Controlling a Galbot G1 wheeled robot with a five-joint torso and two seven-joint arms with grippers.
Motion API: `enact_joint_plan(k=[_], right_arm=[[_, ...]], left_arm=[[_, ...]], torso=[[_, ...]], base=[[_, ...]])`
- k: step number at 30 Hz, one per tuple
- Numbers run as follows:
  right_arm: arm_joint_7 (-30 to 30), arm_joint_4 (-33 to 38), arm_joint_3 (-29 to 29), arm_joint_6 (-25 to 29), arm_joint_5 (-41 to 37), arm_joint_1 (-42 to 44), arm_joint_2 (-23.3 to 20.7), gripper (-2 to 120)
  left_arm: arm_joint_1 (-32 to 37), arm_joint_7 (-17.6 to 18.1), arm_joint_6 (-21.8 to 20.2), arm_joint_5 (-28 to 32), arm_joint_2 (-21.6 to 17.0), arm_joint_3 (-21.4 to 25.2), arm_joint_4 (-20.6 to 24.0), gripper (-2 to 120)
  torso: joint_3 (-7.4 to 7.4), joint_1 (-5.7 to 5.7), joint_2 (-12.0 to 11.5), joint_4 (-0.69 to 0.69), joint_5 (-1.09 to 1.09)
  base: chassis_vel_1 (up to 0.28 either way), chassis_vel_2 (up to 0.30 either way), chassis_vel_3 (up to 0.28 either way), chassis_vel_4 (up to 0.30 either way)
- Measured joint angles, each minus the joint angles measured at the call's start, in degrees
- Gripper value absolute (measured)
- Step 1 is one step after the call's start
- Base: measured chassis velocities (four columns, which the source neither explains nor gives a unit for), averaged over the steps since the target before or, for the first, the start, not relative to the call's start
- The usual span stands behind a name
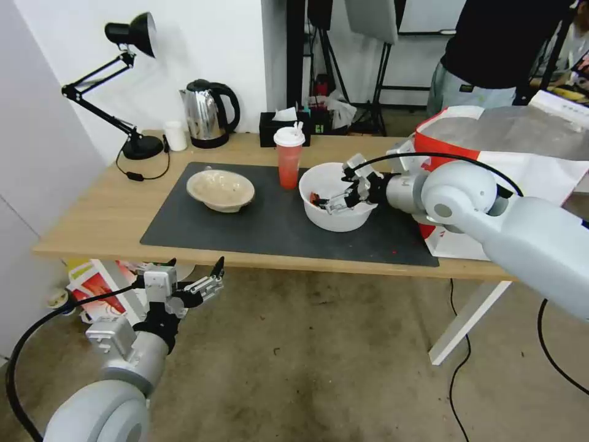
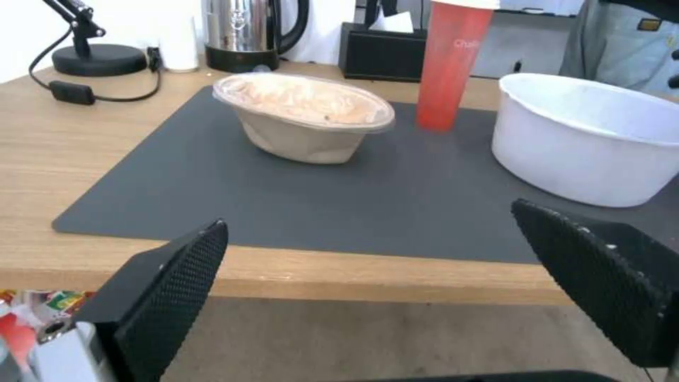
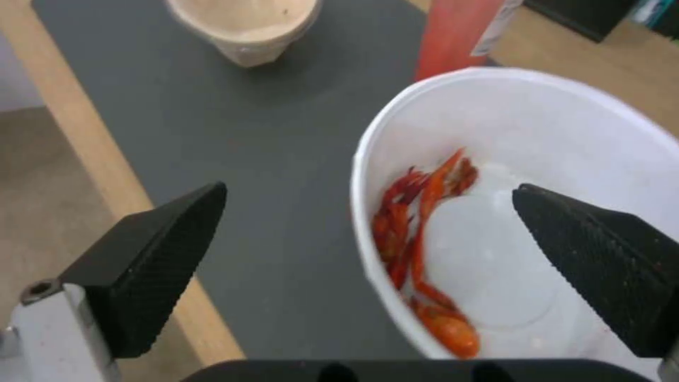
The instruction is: Pick up the trash from the table and place it into the takeout bag.
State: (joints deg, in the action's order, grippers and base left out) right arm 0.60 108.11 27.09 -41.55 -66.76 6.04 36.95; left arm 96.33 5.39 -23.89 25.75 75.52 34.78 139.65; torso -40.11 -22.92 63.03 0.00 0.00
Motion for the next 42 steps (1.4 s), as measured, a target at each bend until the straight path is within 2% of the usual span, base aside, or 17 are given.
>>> enact_joint_plan(k=[14, 23, 42], right_arm=[[-0.33, 2.48, 2.54, 0.09, -1.66, -0.88, -3.68, 100], [-3.46, 1.69, 5.23, 0.13, 0.82, -1.60, -4.84, 100], [-6.94, -5.26, 11.26, 0.16, 2.82, -7.58, -1.15, 100]], left_arm=[[0.39, 0.00, 0.04, -0.30, 0.46, -0.20, 0.23, 100], [0.96, -0.23, 0.06, -0.94, 0.78, -0.51, 0.45, 100], [1.10, -0.98, 0.25, -1.65, 1.23, -0.79, 0.46, 100]], torso=[[0.00, 0.00, 0.00, -0.01, 0.01], [0.00, 0.00, 0.00, -0.01, 0.00], [0.00, 0.00, 0.00, 0.00, 0.00]], base=[[0.000, 0.000, 0.000, 0.000], [0.000, 0.000, 0.000, 0.000], [0.000, 0.000, 0.000, 0.000]])
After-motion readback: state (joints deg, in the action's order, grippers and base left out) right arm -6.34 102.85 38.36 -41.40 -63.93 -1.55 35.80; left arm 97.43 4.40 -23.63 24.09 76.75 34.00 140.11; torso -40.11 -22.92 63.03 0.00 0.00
